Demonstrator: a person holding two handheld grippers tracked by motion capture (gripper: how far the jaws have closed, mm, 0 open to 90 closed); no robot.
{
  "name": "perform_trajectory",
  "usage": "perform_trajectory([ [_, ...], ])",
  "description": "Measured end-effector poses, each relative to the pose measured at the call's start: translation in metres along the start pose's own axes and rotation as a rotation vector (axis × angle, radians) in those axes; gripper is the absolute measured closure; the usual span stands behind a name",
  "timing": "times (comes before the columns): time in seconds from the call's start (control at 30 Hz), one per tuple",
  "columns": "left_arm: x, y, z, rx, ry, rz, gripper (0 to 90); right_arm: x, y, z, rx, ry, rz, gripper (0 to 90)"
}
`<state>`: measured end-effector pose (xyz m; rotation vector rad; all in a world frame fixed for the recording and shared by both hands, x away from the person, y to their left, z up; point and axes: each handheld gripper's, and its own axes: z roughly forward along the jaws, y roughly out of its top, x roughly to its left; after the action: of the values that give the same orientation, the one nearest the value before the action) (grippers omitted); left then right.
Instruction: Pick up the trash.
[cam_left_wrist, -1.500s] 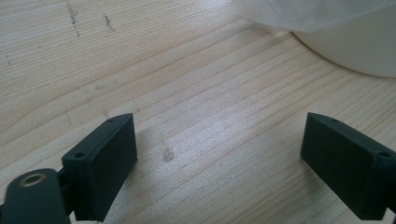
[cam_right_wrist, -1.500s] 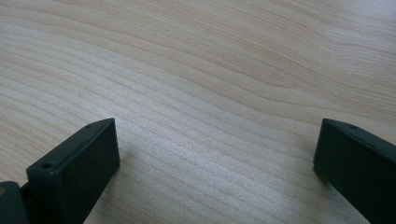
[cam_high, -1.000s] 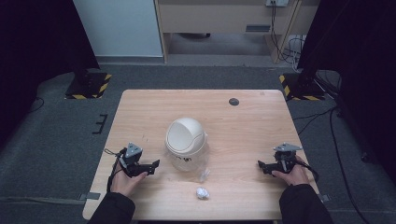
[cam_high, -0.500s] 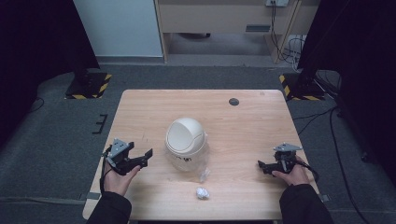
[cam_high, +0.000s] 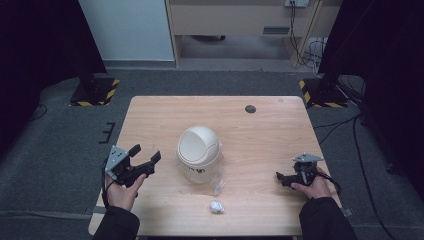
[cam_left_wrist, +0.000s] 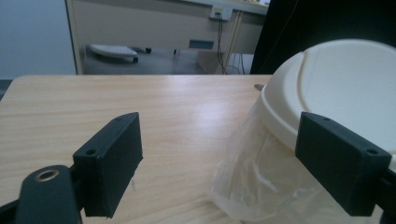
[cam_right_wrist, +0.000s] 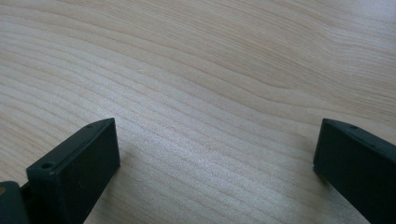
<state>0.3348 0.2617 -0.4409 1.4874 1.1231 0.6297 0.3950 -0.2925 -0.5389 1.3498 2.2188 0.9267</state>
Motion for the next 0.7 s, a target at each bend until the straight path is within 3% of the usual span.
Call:
perform_trajectory([
  [0.23,-0.011,0.01,0.0,-0.05,-0.051,0.011,14.6,0.0,0.0,0.0,0.0,0.0,0.0,0.7],
  [0.43,-0.02,0.02,0.006,-0.059,-0.085,0.044,14.8,0.0,0.0,0.0,0.0,0.0,0.0,0.7],
  [0.7,-0.026,0.027,0.016,-0.059,-0.1,0.073,14.7,0.0,0.0,0.0,0.0,0.0,0.0,0.7],
])
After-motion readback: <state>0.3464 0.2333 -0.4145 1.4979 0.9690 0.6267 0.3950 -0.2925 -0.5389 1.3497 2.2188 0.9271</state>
